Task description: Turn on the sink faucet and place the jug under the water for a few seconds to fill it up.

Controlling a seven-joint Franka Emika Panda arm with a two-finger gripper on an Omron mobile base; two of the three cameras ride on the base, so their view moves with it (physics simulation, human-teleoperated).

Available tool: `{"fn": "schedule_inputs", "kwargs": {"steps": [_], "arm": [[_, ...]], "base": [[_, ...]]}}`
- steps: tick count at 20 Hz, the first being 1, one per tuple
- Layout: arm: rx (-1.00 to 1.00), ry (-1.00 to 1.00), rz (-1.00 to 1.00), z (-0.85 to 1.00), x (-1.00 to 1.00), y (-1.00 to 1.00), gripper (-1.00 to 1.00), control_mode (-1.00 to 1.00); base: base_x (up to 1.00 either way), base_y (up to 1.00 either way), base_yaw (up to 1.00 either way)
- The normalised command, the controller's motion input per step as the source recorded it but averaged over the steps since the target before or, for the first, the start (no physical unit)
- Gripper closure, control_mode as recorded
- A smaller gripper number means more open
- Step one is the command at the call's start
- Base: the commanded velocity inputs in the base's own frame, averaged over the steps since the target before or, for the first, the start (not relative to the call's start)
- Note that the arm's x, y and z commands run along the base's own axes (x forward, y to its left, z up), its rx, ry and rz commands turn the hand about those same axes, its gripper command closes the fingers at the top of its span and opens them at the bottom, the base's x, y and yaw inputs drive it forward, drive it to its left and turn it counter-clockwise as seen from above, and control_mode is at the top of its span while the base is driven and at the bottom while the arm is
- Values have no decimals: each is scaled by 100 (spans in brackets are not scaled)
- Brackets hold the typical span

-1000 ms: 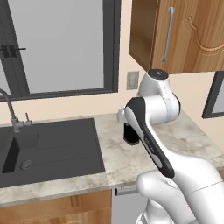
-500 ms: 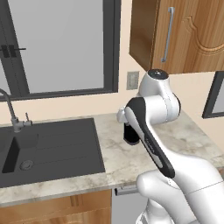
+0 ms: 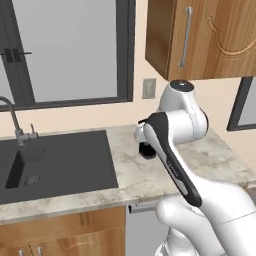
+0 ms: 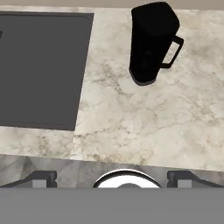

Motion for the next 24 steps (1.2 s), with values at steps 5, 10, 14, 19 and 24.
{"fn": "schedule_inputs", "kwargs": {"steps": [5, 10, 14, 19, 24], "arm": [[0, 0, 0, 0, 0, 0, -100, 100], [0, 0, 0, 0, 0, 0, -100, 100], [0, 0, 0, 0, 0, 0, -100, 100], [0, 0, 0, 0, 0, 0, -100, 100], [0, 0, 0, 0, 0, 0, -100, 100]], "base": [[-16, 38, 0], [0, 66, 0], [0, 62, 0], [1, 70, 0], [4, 71, 0]]}}
